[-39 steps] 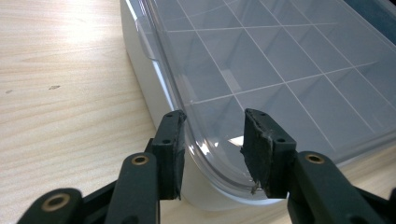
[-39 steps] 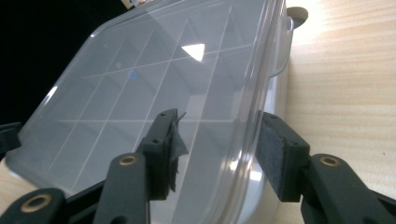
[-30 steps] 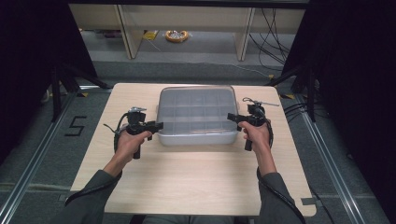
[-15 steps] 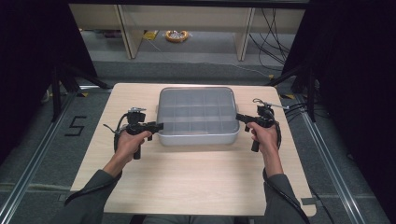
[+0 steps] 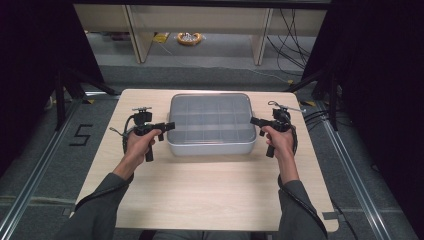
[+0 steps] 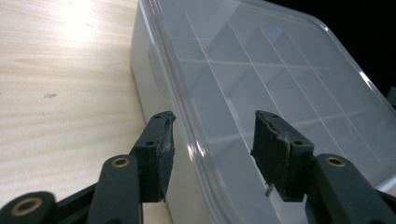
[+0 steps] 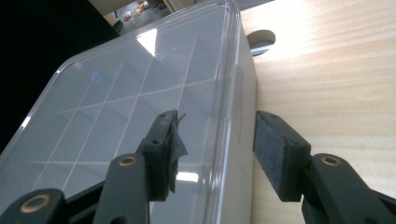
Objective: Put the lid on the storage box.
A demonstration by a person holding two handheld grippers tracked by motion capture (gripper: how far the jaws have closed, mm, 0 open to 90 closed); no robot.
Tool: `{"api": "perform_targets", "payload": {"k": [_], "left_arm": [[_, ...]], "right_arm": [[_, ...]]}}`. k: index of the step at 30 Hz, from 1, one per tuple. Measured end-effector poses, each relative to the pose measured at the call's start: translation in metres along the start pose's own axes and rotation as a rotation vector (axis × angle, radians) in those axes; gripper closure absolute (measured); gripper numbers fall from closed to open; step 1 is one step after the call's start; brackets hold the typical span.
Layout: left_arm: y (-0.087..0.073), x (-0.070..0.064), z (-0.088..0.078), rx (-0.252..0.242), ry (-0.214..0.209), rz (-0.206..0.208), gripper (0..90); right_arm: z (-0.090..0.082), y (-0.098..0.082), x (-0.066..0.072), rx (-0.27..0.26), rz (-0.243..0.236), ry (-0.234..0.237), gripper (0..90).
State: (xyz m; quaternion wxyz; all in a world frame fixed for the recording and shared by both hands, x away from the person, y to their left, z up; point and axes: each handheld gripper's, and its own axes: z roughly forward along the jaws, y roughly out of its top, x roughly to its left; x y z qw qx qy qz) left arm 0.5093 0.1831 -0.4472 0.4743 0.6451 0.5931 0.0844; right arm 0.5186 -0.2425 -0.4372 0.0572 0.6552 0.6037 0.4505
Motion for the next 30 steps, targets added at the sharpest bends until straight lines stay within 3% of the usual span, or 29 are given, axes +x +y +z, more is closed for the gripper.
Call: {"api": "perform_targets", "payload": {"k": [2,3,5,6,9,10,11,12,14,16,17,18,19,23,25,26,27,28,29,30], "left_arm": [[0.005,0.001,0.006,-0.003,0.007,-0.01,46.5],[0.007,0.002,0.008,-0.001,0.008,-0.017,46.0],[0.011,0.004,0.013,0.006,0.016,-0.021,45.3],[0.012,0.004,0.016,-0.003,0.016,-0.041,44.8],[0.015,0.006,0.022,-0.004,0.021,-0.052,44.5],[0.015,0.006,0.023,-0.004,0.024,-0.064,44.4],[0.015,0.007,0.024,0.001,0.02,-0.057,44.3],[0.015,0.007,0.026,-0.001,0.022,-0.064,44.5],[0.015,0.008,0.027,0.003,0.024,-0.072,45.0],[0.014,0.01,0.029,0.011,0.029,-0.071,46.2],[0.013,0.009,0.03,0.009,0.023,-0.102,47.2],[0.013,0.009,0.03,0.015,0.017,-0.111,48.9],[0.012,0.009,0.03,0.013,0.022,-0.095,49.7],[0.011,0.007,0.029,0.022,0.035,-0.102,52.6],[0.012,0.005,0.027,0.036,0.036,-0.114,53.5],[0.012,0.005,0.026,0.044,0.041,-0.107,53.5],[0.011,0.004,0.025,0.04,0.047,-0.112,53.5],[0.012,0.003,0.024,0.041,0.045,-0.112,54.0],[0.012,0.002,0.023,0.042,0.047,-0.112,54.6],[0.013,0.001,0.023,0.039,0.052,-0.111,55.0]], "right_arm": [[0.005,0.004,0.0,-0.005,0.008,-0.002,51.2],[0.009,0.006,-0.006,-0.033,-0.062,-0.003,51.1],[0.014,0.009,-0.005,-0.037,-0.04,-0.01,50.9],[0.017,0.011,-0.011,-0.06,-0.102,-0.016,50.9],[0.022,0.012,-0.011,-0.054,-0.07,-0.008,50.8],[0.021,0.011,-0.003,-0.017,0.041,0.008,50.7],[0.024,0.012,-0.006,-0.037,0.002,0.009,50.7],[0.025,0.011,-0.004,-0.02,0.045,0.019,50.8],[0.029,0.01,-0.007,-0.036,0.009,0.032,50.8],[0.031,0.009,-0.006,-0.03,0.011,0.03,52.4],[0.031,0.008,-0.006,-0.042,0.018,0.031,53.4],[0.031,0.007,-0.005,-0.038,0.069,0.043,54.7],[0.03,0.008,-0.006,-0.041,0.072,0.039,55.4],[0.026,0.006,-0.008,-0.069,0.083,0.057,57.9],[0.024,0.005,-0.009,-0.081,0.06,0.054,58.0],[0.024,0.006,-0.012,-0.103,0.004,0.049,58.2],[0.021,0.005,-0.006,-0.08,0.065,0.055,58.2],[0.02,0.004,-0.004,-0.081,0.066,0.049,58.2],[0.019,0.004,-0.004,-0.085,0.05,0.049,58.2],[0.019,0.005,-0.008,-0.101,-0.009,0.039,58.5]]}}
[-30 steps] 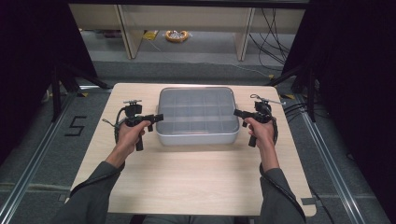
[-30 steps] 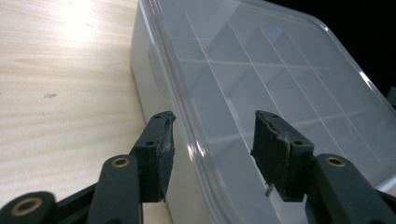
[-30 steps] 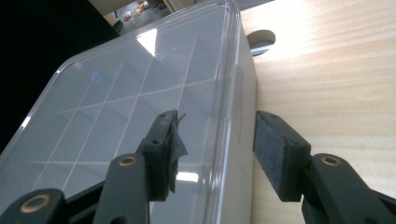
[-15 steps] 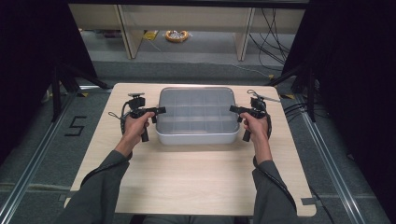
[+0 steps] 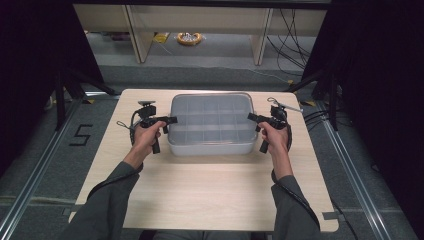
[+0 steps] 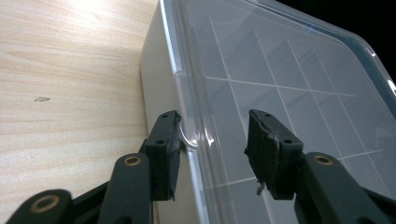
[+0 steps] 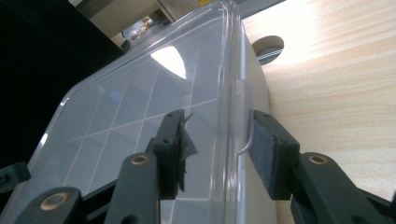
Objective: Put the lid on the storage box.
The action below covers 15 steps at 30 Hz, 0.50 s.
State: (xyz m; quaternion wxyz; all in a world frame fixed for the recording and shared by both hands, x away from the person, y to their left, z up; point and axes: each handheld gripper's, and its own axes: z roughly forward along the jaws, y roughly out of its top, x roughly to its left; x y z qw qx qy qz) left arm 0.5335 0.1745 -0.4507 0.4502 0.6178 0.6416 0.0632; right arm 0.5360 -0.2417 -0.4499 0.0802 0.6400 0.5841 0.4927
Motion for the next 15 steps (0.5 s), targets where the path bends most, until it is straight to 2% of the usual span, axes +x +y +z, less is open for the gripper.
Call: {"api": "perform_targets", "payload": {"k": [1,3,6,7,8,9,10,11,13,14,15], "left_arm": [[0.001,-0.001,-0.001,-0.003,0.005,-0.001,55.0],[0.002,-0.001,-0.001,0.006,0.009,0.003,55.1],[0.001,-0.001,0.0,0.007,0.016,0.001,55.0],[0.0,0.0,0.001,0.011,0.014,-0.009,54.6],[-0.001,0.0,0.002,0.016,0.013,-0.015,54.6],[-0.002,0.001,0.002,0.017,0.005,-0.009,54.6],[-0.002,0.0,0.002,0.01,0.007,-0.006,54.5],[-0.003,0.0,0.002,0.01,0.009,0.001,54.2],[-0.002,0.001,0.002,0.007,0.015,0.012,54.3],[-0.001,0.001,0.001,0.005,0.021,0.023,54.3],[-0.001,0.001,0.0,0.005,0.02,0.03,54.4]], "right_arm": [[-0.002,-0.001,0.005,0.015,0.065,0.007,58.8],[-0.001,-0.001,0.007,0.016,0.042,-0.013,58.9],[-0.001,-0.001,0.009,0.025,0.06,-0.021,59.5],[0.001,0.0,0.008,0.011,0.022,-0.028,59.6],[0.003,0.0,0.007,0.007,0.01,-0.036,59.5],[0.003,0.0,0.007,0.007,0.01,-0.036,59.5],[0.002,0.0,0.011,0.037,0.055,-0.047,59.0],[0.004,0.0,0.006,0.025,0.009,-0.047,58.5],[0.008,-0.003,0.004,0.022,0.008,-0.057,58.2],[0.009,-0.004,0.005,0.026,0.033,-0.045,58.3],[0.01,-0.005,0.004,0.03,0.016,-0.039,57.8]]}}
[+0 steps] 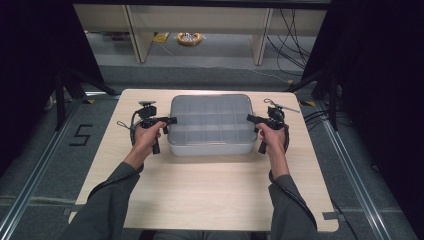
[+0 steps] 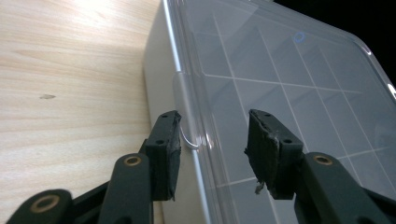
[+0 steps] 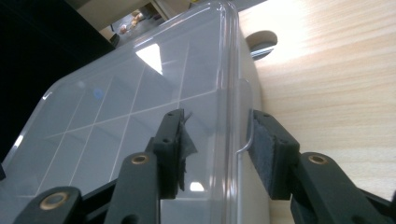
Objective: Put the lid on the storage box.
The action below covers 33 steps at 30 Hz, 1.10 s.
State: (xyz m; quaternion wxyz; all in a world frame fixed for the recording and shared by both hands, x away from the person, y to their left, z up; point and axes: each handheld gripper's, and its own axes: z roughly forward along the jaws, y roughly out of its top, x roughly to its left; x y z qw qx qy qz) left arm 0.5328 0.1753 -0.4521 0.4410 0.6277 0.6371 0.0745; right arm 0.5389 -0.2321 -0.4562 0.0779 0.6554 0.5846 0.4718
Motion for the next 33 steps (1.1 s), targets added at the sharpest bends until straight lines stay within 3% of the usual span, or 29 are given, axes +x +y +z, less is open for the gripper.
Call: {"api": "perform_targets", "payload": {"k": [2,3,5,6,7,9,10,11,14,15,16,17,18,19,20,21,25,27,28,29,31,32,33], "left_arm": [[0.0,0.001,-0.002,0.002,-0.004,0.007,54.6],[0.0,0.001,-0.002,0.004,-0.005,0.007,54.7],[-0.002,0.001,-0.001,0.0,-0.006,-0.008,54.6],[-0.002,0.001,0.0,0.0,-0.007,-0.014,54.3],[-0.002,0.002,0.0,-0.001,-0.011,-0.016,54.1],[-0.002,0.003,0.0,-0.001,-0.014,-0.014,54.2],[-0.002,0.004,0.001,-0.002,-0.015,-0.016,54.1],[-0.003,0.004,0.0,-0.001,-0.016,-0.019,54.1],[-0.003,0.004,0.001,-0.01,-0.018,-0.033,54.0],[-0.003,0.004,0.001,-0.012,-0.019,-0.036,53.6],[-0.003,0.003,0.0,-0.018,-0.016,-0.032,52.3],[-0.003,0.002,-0.001,-0.02,-0.012,-0.03,48.6],[-0.004,0.001,-0.002,-0.02,-0.012,-0.03,44.9],[-0.004,-0.001,-0.003,-0.023,-0.021,-0.024,44.2],[-0.004,-0.001,-0.004,-0.029,-0.024,-0.011,43.6],[-0.003,-0.002,-0.007,-0.031,-0.02,0.006,43.4],[-0.004,-0.002,-0.014,-0.034,-0.014,0.008,39.2],[-0.004,-0.001,-0.018,-0.038,-0.01,0.015,39.4],[-0.005,0.0,-0.019,-0.044,-0.02,0.012,39.6],[-0.006,0.001,-0.022,-0.034,-0.021,0.023,39.7],[-0.008,0.002,-0.025,-0.046,-0.034,0.029,39.8],[-0.01,0.002,-0.028,-0.047,-0.04,0.035,39.7],[-0.011,0.003,-0.03,-0.048,-0.045,0.038,39.7]], "right_arm": [[0.002,-0.001,0.002,-0.001,-0.009,-0.014,56.6],[0.001,-0.001,0.005,0.014,0.035,-0.007,56.4],[0.0,-0.001,0.006,0.029,0.05,-0.008,56.4],[0.0,-0.001,0.006,0.029,0.041,-0.006,56.2],[0.002,0.0,0.003,0.013,-0.013,-0.025,55.9],[0.002,0.0,0.003,0.007,-0.015,-0.018,56.0],[0.003,0.0,-0.001,-0.003,-0.064,-0.019,55.9],[0.001,-0.001,0.002,0.003,-0.027,-0.016,55.8],[-0.001,-0.001,0.001,0.003,-0.033,-0.019,54.4],[-0.003,-0.001,0.005,0.019,0.03,-0.004,54.0],[-0.003,0.0,0.002,0.0,-0.016,-0.005,53.6],[-0.004,0.0,0.003,-0.009,-0.016,-0.004,53.0],[-0.004,0.002,-0.001,-0.015,-0.068,-0.009,52.3],[-0.006,0.002,-0.001,-0.02,-0.083,-0.013,51.9],[-0.01,0.001,0.006,-0.005,-0.012,-0.009,51.3],[-0.01,0.002,0.004,-0.024,-0.04,0.0,51.0],[-0.019,0.002,0.009,-0.016,-0.028,0.01,49.5],[-0.021,0.002,0.008,-0.027,-0.05,0.004,49.0],[-0.023,0.002,0.008,-0.032,-0.064,0.003,49.1],[-0.025,0.001,0.01,-0.018,-0.045,0.01,49.2],[-0.028,-0.001,0.01,-0.024,-0.077,0.013,49.9],[-0.031,-0.002,0.015,0.002,-0.025,0.02,50.3],[-0.031,-0.003,0.012,-0.026,-0.085,0.026,50.9]]}}
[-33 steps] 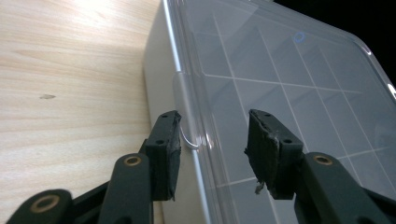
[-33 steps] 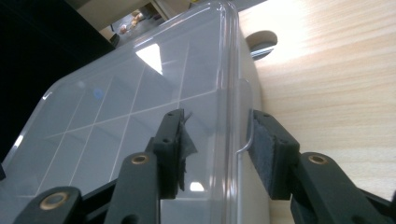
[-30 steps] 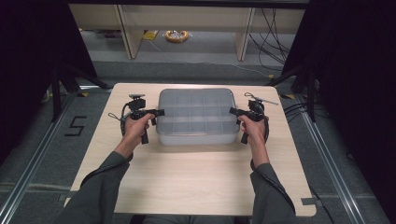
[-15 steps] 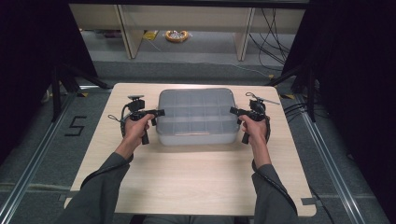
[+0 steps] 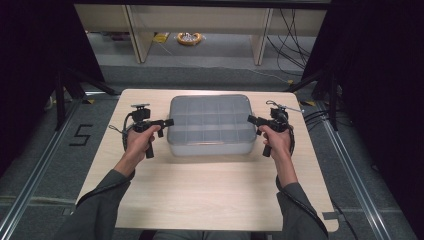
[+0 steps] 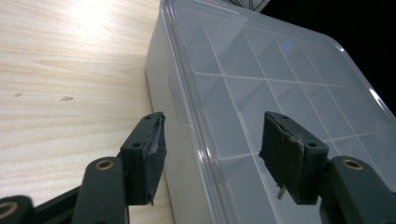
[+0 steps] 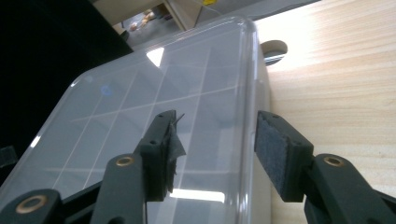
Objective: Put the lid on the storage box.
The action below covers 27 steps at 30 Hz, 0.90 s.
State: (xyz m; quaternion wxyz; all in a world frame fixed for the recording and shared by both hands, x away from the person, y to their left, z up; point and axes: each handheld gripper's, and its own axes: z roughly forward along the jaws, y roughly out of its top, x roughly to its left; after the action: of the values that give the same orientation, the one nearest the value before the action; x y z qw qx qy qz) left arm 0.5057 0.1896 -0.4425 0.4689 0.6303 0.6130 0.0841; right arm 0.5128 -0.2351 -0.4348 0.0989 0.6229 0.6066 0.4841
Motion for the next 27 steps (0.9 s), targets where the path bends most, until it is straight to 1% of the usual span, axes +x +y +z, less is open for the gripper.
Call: {"api": "perform_targets", "payload": {"k": [1,2,4,6,7,8,9,10,11,12,13,14,15,16,17,18,19,21,22,23,24,25,26,27], "left_arm": [[-0.001,0.001,-0.003,-0.001,-0.006,0.001,39.6],[-0.002,0.001,-0.005,-0.002,-0.012,0.003,39.6],[-0.005,0.002,-0.011,-0.008,-0.023,0.003,39.6],[-0.007,0.002,-0.016,-0.006,-0.035,0.014,39.5],[-0.009,0.002,-0.019,-0.005,-0.04,0.021,39.6],[-0.011,0.001,-0.021,-0.008,-0.044,0.025,39.6],[-0.013,0.001,-0.024,-0.007,-0.05,0.036,39.6],[-0.015,0.0,-0.026,-0.01,-0.056,0.037,39.6],[-0.016,-0.001,-0.028,-0.011,-0.06,0.045,39.6],[-0.018,-0.001,-0.03,-0.011,-0.064,0.052,39.6],[-0.019,-0.002,-0.031,-0.011,-0.066,0.057,39.6],[-0.021,-0.003,-0.033,-0.01,-0.068,0.066,39.5],[-0.022,-0.003,-0.034,-0.008,-0.068,0.072,39.3],[-0.024,-0.004,-0.035,-0.011,-0.072,0.074,39.2],[-0.025,-0.004,-0.036,-0.01,-0.075,0.085,39.1],[-0.027,-0.004,-0.038,-0.01,-0.075,0.092,39.0],[-0.029,-0.005,-0.039,-0.012,-0.075,0.093,38.8],[-0.034,-0.005,-0.042,-0.01,-0.089,0.096,38.1],[-0.036,-0.006,-0.042,-0.011,-0.09,0.097,37.4],[-0.039,-0.006,-0.043,-0.003,-0.093,0.1,36.9],[-0.041,-0.007,-0.044,-0.002,-0.094,0.104,36.3],[-0.044,-0.008,-0.045,0.004,-0.096,0.111,35.9],[-0.046,-0.009,-0.046,0.007,-0.098,0.115,35.4],[-0.049,-0.01,-0.047,0.008,-0.1,0.125,35.3]], "right_arm": [[-0.004,-0.001,0.004,0.018,0.028,0.003,51.1],[-0.007,-0.002,0.002,0.006,-0.018,0.008,51.1],[-0.01,-0.003,0.002,0.007,-0.02,0.008,51.1],[-0.014,-0.005,0.002,0.008,-0.045,0.003,51.0],[-0.014,-0.005,-0.004,-0.018,-0.134,0.015,51.1],[-0.018,-0.007,-0.002,-0.002,-0.096,0.013,51.1],[-0.02,-0.008,-0.002,-0.007,-0.103,0.014,51.0],[-0.023,-0.01,-0.001,0.001,-0.102,0.011,50.8],[-0.026,-0.012,0.003,0.008,-0.061,0.017,50.6],[-0.027,-0.013,0.0,0.001,-0.114,0.02,50.3],[-0.031,-0.015,0.009,0.041,0.002,0.027,49.8],[-0.035,-0.017,0.011,0.057,0.019,0.035,49.3],[-0.038,-0.018,0.015,0.078,0.052,0.034,48.6],[-0.036,-0.019,0.009,0.028,-0.036,0.039,48.2],[-0.037,-0.02,0.008,0.019,-0.058,0.051,47.2],[-0.042,-0.022,0.015,0.07,0.029,0.056,46.2],[-0.041,-0.023,0.011,0.027,-0.052,0.049,44.6],[-0.045,-0.026,0.012,0.033,-0.043,0.047,42.5],[-0.046,-0.028,0.012,0.016,-0.061,0.054,41.1],[-0.047,-0.029,0.011,0.013,-0.065,0.062,40.0],[-0.049,-0.031,0.012,0.01,-0.054,0.061,39.5],[-0.051,-0.032,0.012,0.013,-0.056,0.065,39.3],[-0.052,-0.034,0.012,0.012,-0.068,0.066,38.5],[-0.053,-0.036,0.012,0.01,-0.067,0.076,37.7]]}}
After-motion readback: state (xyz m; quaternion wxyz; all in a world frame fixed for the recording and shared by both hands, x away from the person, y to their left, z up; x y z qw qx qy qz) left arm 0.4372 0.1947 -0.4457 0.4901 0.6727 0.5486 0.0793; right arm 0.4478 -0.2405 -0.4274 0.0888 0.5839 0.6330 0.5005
